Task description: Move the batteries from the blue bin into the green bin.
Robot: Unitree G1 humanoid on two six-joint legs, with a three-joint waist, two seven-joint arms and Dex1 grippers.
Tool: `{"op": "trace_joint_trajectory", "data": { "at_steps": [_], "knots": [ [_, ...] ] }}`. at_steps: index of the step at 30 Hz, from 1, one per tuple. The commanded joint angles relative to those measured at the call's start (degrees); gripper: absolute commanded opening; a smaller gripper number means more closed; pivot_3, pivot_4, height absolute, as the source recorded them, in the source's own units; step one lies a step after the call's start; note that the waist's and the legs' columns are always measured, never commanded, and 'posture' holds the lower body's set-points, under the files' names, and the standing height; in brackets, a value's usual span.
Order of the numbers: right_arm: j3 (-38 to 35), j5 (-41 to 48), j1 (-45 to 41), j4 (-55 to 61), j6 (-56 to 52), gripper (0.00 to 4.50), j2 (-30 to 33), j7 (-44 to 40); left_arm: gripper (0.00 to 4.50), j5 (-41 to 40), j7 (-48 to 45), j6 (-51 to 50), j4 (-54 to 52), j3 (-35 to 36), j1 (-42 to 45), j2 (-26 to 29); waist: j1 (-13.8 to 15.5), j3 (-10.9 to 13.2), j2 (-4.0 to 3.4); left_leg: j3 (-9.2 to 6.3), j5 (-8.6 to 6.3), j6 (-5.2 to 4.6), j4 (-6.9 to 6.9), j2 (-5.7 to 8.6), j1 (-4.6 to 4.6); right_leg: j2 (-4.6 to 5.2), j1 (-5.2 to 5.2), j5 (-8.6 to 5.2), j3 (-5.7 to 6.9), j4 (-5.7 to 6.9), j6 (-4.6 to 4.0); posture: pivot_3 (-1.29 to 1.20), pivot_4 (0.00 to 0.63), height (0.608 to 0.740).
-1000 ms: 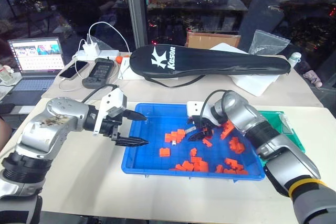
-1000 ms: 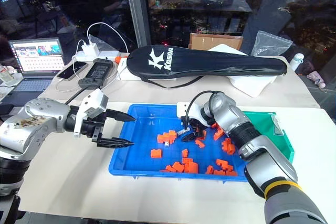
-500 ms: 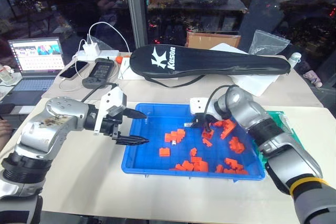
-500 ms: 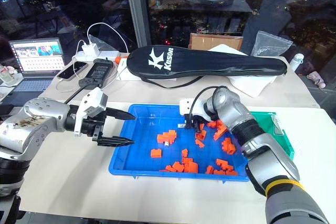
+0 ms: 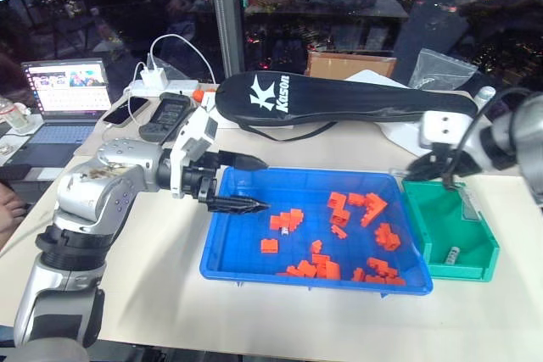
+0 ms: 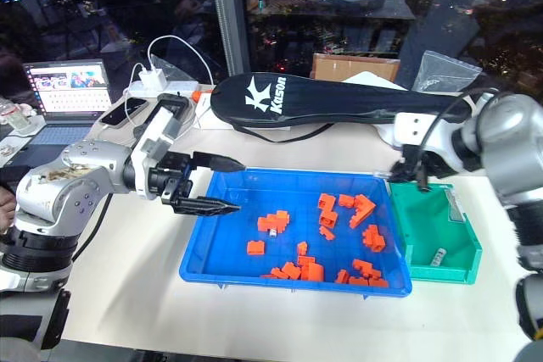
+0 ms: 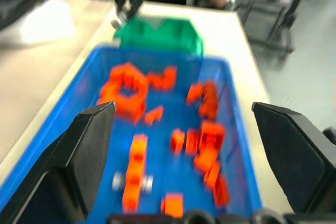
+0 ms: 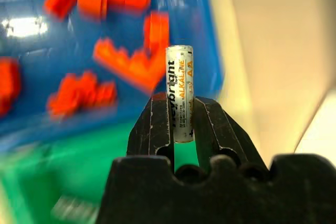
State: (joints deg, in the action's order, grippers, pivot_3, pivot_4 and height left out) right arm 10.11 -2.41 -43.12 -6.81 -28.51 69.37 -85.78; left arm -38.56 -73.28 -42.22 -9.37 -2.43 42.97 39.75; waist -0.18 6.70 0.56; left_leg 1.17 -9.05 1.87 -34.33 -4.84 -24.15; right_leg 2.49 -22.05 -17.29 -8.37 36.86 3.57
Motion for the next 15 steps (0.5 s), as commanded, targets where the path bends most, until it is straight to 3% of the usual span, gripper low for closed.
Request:
{"op": "trace_joint_trajectory", "data": {
  "at_steps": [1, 6, 13, 15],
  "knots": [
    [-4.5, 1.0, 4.3, 2.5, -1.4, 0.24, 4.1, 1.3, 4.5, -0.7, -0.1, 1.1, 1.3, 0.8, 1.9, -1.0, -0.5, 0.0, -0.05, 0.01, 0.0, 0.0, 0.01, 0.0, 0.06, 0.0, 0.02, 0.0, -0.03, 0.0, 0.0, 0.0, 0.15, 0.708],
    [-6.6, 3.5, 10.4, -0.7, -0.5, 0.24, 0.7, 5.4, 4.5, 0.1, -0.5, 2.0, 2.5, 0.1, 2.8, -1.8, -1.2, 0.0, -0.02, 0.0, 0.0, 0.0, 0.0, 0.0, 0.22, -0.02, 0.16, -0.06, -0.06, 0.04, 0.1, 0.0, 0.15, 0.708],
    [-3.8, 1.4, 8.0, -7.4, 1.5, 0.24, -2.1, 8.3, 4.5, 1.1, -0.3, 2.7, 3.0, -0.4, 2.2, -1.4, -0.8, 0.1, -0.15, 0.01, 0.0, 0.0, -0.03, 0.03, 0.31, 0.01, 0.32, -0.08, -0.07, 0.0, 0.15, 0.0, 0.15, 0.708],
    [-2.6, 0.4, 6.1, -8.5, 0.1, 1.25, -3.1, 9.0, 4.5, 1.0, -0.1, 2.0, 2.5, -0.3, 1.7, -0.9, -0.7, 0.1, -0.15, 0.01, 0.0, 0.0, -0.03, 0.03, 0.31, 0.01, 0.35, -0.08, -0.06, -0.04, 0.14, 0.0, 0.15, 0.708]
  ]
}}
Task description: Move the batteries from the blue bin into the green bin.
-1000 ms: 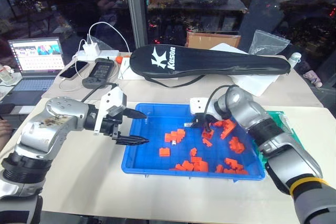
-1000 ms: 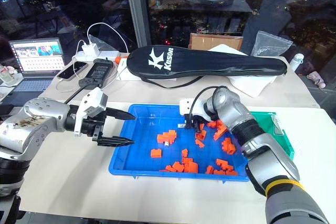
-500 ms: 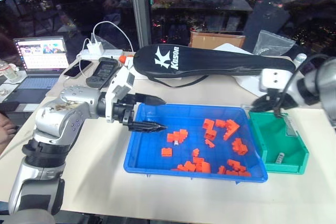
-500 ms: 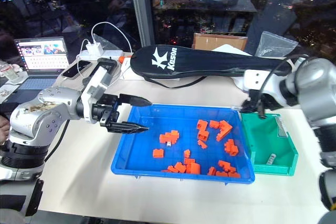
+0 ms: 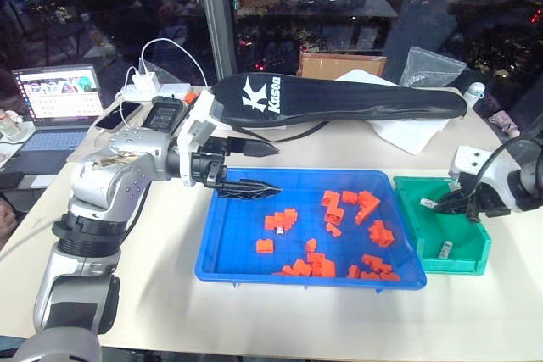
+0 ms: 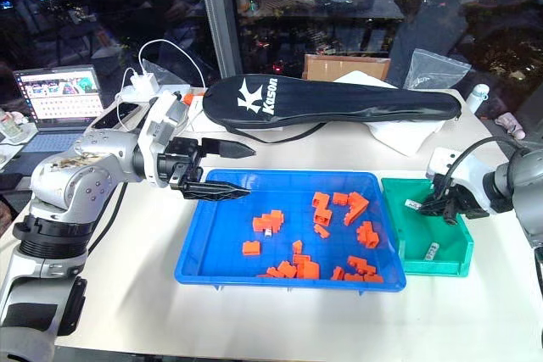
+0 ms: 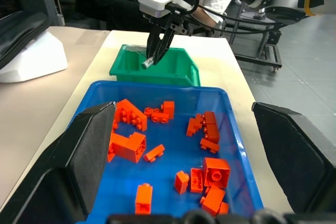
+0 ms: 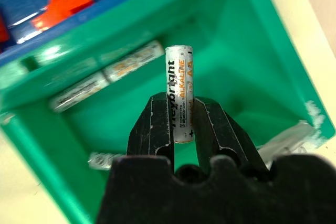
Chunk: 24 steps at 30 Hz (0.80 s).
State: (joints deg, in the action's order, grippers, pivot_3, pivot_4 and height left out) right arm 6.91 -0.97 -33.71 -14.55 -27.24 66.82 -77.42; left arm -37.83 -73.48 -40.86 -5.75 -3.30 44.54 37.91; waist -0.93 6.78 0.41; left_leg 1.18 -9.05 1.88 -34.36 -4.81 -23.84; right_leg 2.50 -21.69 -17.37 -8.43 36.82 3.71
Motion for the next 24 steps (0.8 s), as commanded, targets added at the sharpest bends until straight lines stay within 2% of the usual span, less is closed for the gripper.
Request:
{"op": "trace_joint_trajectory", "data": {
  "at_steps": [1, 2, 9, 10, 15, 17, 19, 24],
  "knots": [
    [1.2, -1.3, -4.0, -1.2, -1.4, 1.35, -0.8, 0.4, 4.5, -0.1, 0.2, -0.1, -1.5, 0.9, -0.3, 1.4, 0.0, 0.0, 0.0, 0.0, 0.0, 0.0, -0.01, 0.0, 0.0, 0.0, 0.01, 0.0, 0.0, 0.0, 0.0, 0.0, 0.15, 0.708],
    [1.7, -1.5, -4.4, -1.6, -1.6, 1.84, -0.8, 0.1, 4.5, -0.4, 0.0, -0.5, -2.0, 1.1, -0.6, 1.9, -0.1, 0.0, 0.0, 0.0, 0.0, 0.0, 0.0, 0.0, 0.01, 0.0, 0.01, 0.0, 0.0, -0.01, 0.0, 0.0, 0.15, 0.708],
    [3.5, -3.0, -11.1, -0.8, -0.4, 4.3, -1.6, -0.7, 4.5, 1.4, 0.1, 0.4, -3.8, 2.4, -4.8, 7.7, -0.1, 0.1, -0.11, 0.01, 0.0, 0.0, 0.06, 0.0, 0.01, 0.01, -0.01, 0.0, 0.0, -0.03, -0.01, 0.0, 0.15, 0.708],
    [3.6, -2.5, -12.8, 0.3, -0.3, 4.49, -2.8, -0.6, 4.5, 1.9, 0.3, 0.7, -4.1, 2.4, -5.5, 8.6, -0.3, 0.1, -0.12, 0.04, 0.0, 0.0, 0.06, -0.01, 0.02, 0.0, -0.04, -0.01, -0.04, -0.02, 0.0, 0.0, 0.15, 0.708],
    [5.1, 3.2, -15.8, 10.7, -5.8, 4.49, -9.8, -3.5, 4.5, 3.2, 0.5, 1.1, -6.0, 2.3, -8.8, 11.5, -0.7, 0.1, -0.11, 0.01, 0.0, 0.01, 0.16, -0.04, 0.1, -0.04, -0.02, -0.04, 0.0, 0.02, 0.0, 0.0, 0.15, 0.708],
    [7.6, 3.6, -16.3, 14.9, -9.8, 4.49, -13.2, -2.7, 4.5, 6.7, 0.2, 3.1, -6.4, 0.9, -11.6, 14.0, -0.4, 0.1, -0.09, 0.01, 0.0, 0.01, 0.15, -0.03, 0.06, -0.02, -0.03, -0.03, 0.01, 0.01, -0.02, 0.0, 0.15, 0.708],
    [9.8, 4.1, -16.6, 17.7, -13.3, 4.49, -17.7, -0.9, 4.5, 9.3, 0.0, 5.1, -6.2, 0.1, -14.0, 15.7, -0.2, 0.1, -0.08, 0.01, 0.0, 0.01, 0.15, -0.03, 0.04, -0.02, -0.06, 0.03, 0.01, 0.01, -0.13, 0.0, 0.15, 0.708],
    [12.5, 4.5, -17.0, 18.9, -21.8, 4.49, -28.6, 7.2, 4.5, 8.8, 0.3, 4.8, -7.3, 1.6, -16.1, 16.8, 0.5, 0.2, 0.06, 0.02, 0.01, 0.03, 0.09, -0.03, -0.09, -0.01, -0.29, 0.07, 0.06, 0.16, -0.25, 0.0, 0.15, 0.708]
  ]
}}
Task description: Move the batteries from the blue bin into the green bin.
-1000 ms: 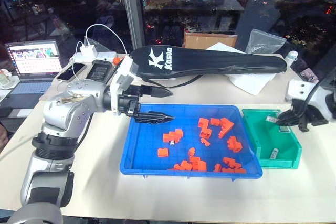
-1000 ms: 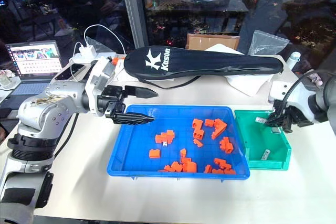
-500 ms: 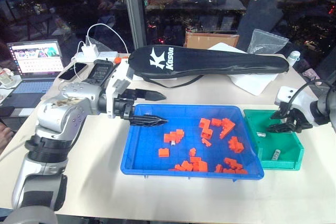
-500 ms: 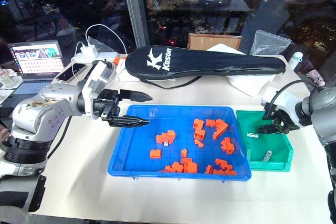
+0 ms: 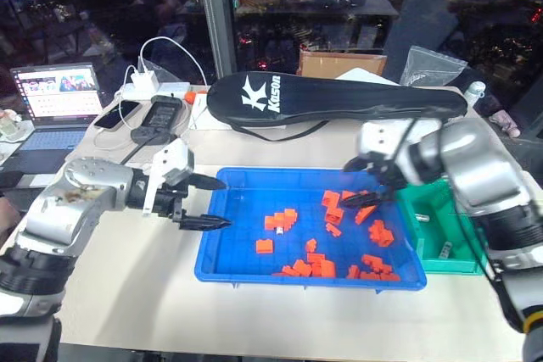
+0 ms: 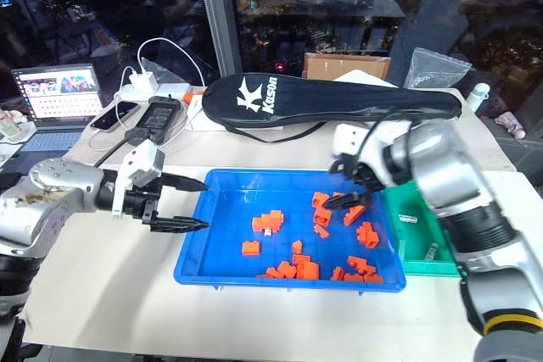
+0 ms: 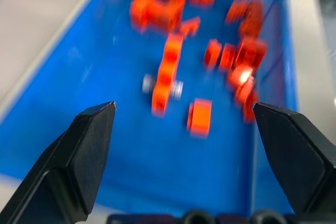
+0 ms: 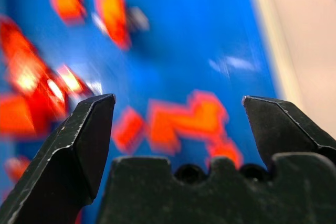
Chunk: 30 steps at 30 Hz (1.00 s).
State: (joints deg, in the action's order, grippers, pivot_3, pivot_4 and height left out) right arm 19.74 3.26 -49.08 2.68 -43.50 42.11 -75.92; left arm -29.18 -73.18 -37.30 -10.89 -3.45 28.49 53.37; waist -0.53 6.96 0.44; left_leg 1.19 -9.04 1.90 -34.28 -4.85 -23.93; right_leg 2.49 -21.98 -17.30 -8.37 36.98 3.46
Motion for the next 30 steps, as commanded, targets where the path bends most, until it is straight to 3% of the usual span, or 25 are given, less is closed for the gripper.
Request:
{"op": "trace_joint_trajectory", "data": {
  "at_steps": [1, 11, 15, 21, 30],
  "knots": [
    [0.8, 0.1, -0.8, 2.5, -6.3, 4.49, -5.3, 6.6, 4.5, 0.4, 0.0, 1.4, -2.3, 2.0, -0.5, 1.8, 0.2, 0.0, 0.05, 0.0, 0.0, 0.0, -0.01, -0.01, -0.02, 0.0, -0.1, 0.0, 0.02, 0.0, 0.0, 0.0, 0.15, 0.708],
    [5.5, 1.5, 1.7, 4.1, -10.5, 4.49, -10.6, 11.7, 4.5, -0.1, 0.6, 1.1, -3.5, 3.3, -2.4, 2.9, 0.3, 0.0, 0.08, 0.0, 0.0, 0.0, -0.02, -0.02, -0.19, -0.01, -0.16, 0.03, 0.04, 0.04, -0.07, 0.0, 0.15, 0.708],
    [7.4, 0.9, 2.5, 2.7, -9.4, 3.4, -11.6, 13.4, 4.5, -0.1, 0.7, 1.1, -3.6, 2.9, -2.2, 2.5, -0.2, 0.0, 0.08, -0.01, 0.0, 0.0, -0.01, -0.03, -0.19, -0.02, -0.16, 0.01, 0.06, 0.05, -0.06, 0.0, 0.15, 0.708],
    [7.7, 1.7, 1.6, 3.5, -9.1, 1.41, -11.2, 13.8, 4.5, 0.6, 0.9, 1.5, -3.0, 2.3, -1.3, 2.2, -0.2, 0.0, 0.09, -0.02, 0.0, 0.0, -0.01, -0.03, -0.19, -0.02, -0.15, 0.01, 0.06, 0.05, -0.07, 0.0, 0.15, 0.708],
    [1.2, 4.3, -4.1, 1.0, -8.4, 1.41, -8.5, 13.5, 4.5, 0.6, 0.6, 1.6, -2.5, 1.9, -0.7, 1.7, -0.2, 0.0, 0.09, -0.02, 0.0, 0.0, 0.01, -0.03, -0.2, -0.01, -0.17, -0.02, 0.06, 0.05, -0.01, 0.0, 0.15, 0.708]
  ]
}}
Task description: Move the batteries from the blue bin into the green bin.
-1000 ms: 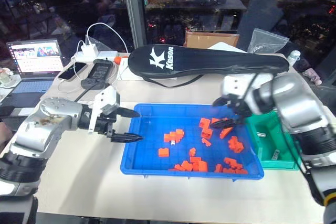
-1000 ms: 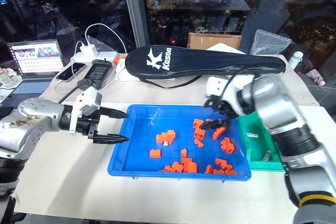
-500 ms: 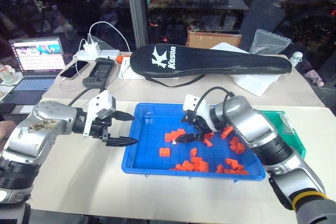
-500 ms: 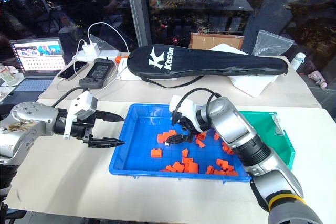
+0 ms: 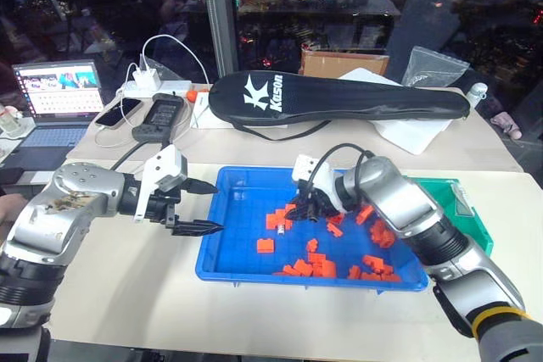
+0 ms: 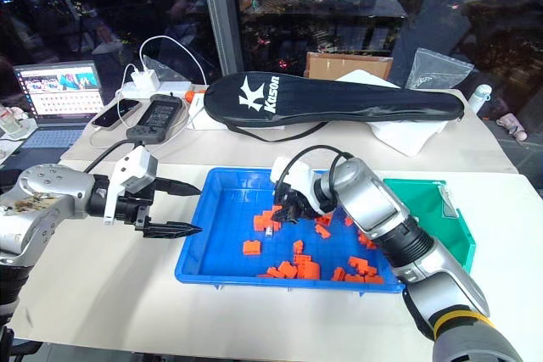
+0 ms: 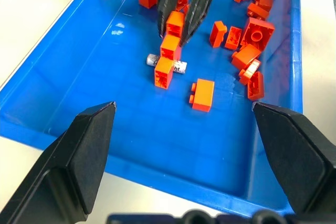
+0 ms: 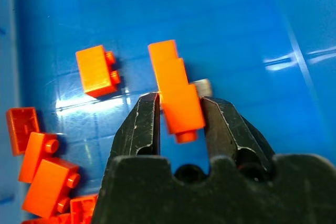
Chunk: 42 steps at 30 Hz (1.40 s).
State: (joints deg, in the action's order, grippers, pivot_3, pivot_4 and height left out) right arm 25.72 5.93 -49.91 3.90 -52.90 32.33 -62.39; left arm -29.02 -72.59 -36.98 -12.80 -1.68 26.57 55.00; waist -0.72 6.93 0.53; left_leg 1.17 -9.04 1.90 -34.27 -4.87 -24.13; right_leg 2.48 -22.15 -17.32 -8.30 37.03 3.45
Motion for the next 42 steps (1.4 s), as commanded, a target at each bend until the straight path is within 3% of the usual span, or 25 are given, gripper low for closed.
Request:
{"op": "trace_joint_trajectory", "data": {
  "at_steps": [1, 14, 19, 23, 26, 33, 42],
  "knots": [
    [-5.2, 1.7, -3.6, -0.9, 1.2, 1.41, 1.5, 0.2, 4.5, 0.5, -0.1, 1.3, -0.6, 0.0, 1.3, 0.0, 0.0, 0.0, 0.0, 0.0, 0.0, 0.0, 0.0, 0.0, 0.0, 0.0, 0.0, 0.0, 0.0, 0.0, -0.01, 0.0, 0.15, 0.708],
    [-6.3, 4.9, -3.1, 1.8, 0.1, 1.41, 3.1, -0.5, 4.5, 0.7, -0.7, 1.4, 0.3, -0.8, 2.4, -0.4, -0.1, 0.0, 0.02, 0.0, 0.0, 0.0, 0.03, 0.0, 0.0, 0.0, -0.01, 0.0, 0.0, 0.0, -0.02, 0.0, 0.15, 0.708],
    [-2.8, 8.0, 0.4, 8.6, -2.5, 1.41, 2.9, -2.0, 4.5, 1.0, -1.0, 1.6, 0.5, -1.2, 2.5, -0.3, -0.1, 0.0, 0.03, -0.01, 0.0, -0.01, 0.04, 0.0, 0.0, 0.0, 0.01, -0.01, 0.01, -0.01, -0.02, 0.0, 0.15, 0.708],
    [1.2, 6.7, 2.1, 5.3, 0.6, 1.41, -0.4, -0.5, 4.5, 1.0, -1.1, 1.7, 0.7, -1.4, 2.7, -0.5, -0.1, 0.0, 0.04, -0.01, 0.0, 0.0, 0.02, 0.0, 0.0, 0.0, 0.0, -0.02, 0.0, -0.01, 0.0, 0.0, 0.15, 0.708],
    [2.7, 3.7, 1.8, -1.3, 5.0, 2.1, -2.8, 1.8, 4.5, 1.2, -1.1, 1.9, 0.6, -1.7, 2.6, -0.7, -0.3, 0.0, 0.06, -0.01, 0.0, -0.01, 0.03, -0.01, 0.07, -0.02, 0.02, -0.04, 0.0, 0.01, 0.03, 0.0, 0.15, 0.708],
    [5.1, 0.0, -0.6, -7.4, 11.1, 4.44, -3.9, 0.8, 4.5, 1.0, -0.7, 1.4, 0.1, -1.0, 2.0, -0.4, 0.0, 0.0, 0.08, -0.01, 0.0, -0.01, 0.01, -0.01, -0.02, -0.01, 0.0, -0.01, 0.02, -0.02, -0.02, 0.0, 0.15, 0.708],
    [8.4, -3.2, 0.5, -10.6, 14.7, 4.44, -5.1, -2.4, 4.5, 0.8, 0.2, 1.2, -0.4, -0.4, 1.1, -0.4, 0.0, 0.0, 0.08, -0.02, 0.0, -0.01, 0.02, -0.01, 0.0, -0.01, 0.0, -0.02, 0.02, 0.0, -0.02, 0.0, 0.15, 0.708]
  ]
}}
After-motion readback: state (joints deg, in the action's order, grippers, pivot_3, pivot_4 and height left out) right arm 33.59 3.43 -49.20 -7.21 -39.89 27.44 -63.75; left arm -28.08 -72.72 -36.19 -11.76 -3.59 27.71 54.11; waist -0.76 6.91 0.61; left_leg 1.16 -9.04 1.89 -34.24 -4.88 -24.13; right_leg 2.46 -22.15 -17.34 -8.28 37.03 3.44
